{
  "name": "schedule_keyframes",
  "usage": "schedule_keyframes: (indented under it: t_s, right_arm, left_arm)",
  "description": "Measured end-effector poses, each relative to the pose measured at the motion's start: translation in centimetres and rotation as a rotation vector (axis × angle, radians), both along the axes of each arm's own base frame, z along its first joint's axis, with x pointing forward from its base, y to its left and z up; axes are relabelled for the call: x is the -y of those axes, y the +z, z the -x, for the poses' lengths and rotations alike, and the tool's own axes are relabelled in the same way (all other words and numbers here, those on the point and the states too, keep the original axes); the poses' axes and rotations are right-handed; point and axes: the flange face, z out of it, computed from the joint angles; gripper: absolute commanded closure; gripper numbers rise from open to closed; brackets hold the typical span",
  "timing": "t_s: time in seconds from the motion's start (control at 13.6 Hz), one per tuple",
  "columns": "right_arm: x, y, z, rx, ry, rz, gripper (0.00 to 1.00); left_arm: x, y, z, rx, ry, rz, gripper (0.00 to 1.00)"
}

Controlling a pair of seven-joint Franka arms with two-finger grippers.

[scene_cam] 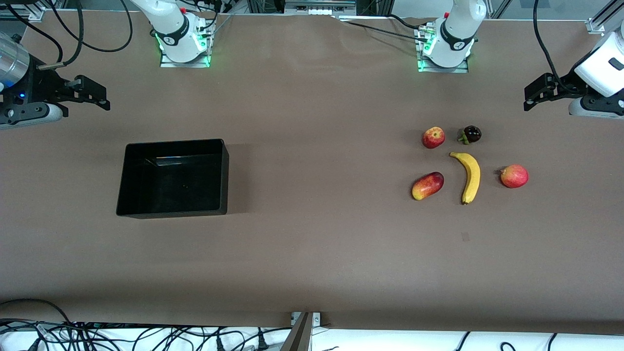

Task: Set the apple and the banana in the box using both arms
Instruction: 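Move the right gripper down to the black tray's rim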

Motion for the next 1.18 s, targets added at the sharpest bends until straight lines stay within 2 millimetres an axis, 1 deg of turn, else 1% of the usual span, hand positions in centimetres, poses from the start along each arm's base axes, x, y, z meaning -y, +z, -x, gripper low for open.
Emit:
schedule_keyframes:
  t_s: [0.96, 1.18]
  right_arm:
    - [0.3, 0.0, -0.1, 0.003, 0.013, 0.000, 0.00]
    - [0.5, -0.9, -0.3, -0.015, 0.009, 0.002, 0.00]
  left_arm:
    - [0.0, 0.0, 0.0, -0.001, 0.000, 0.000, 0.00]
    - [0.0, 0.0, 0.0, -0.002, 0.000, 0.000, 0.00]
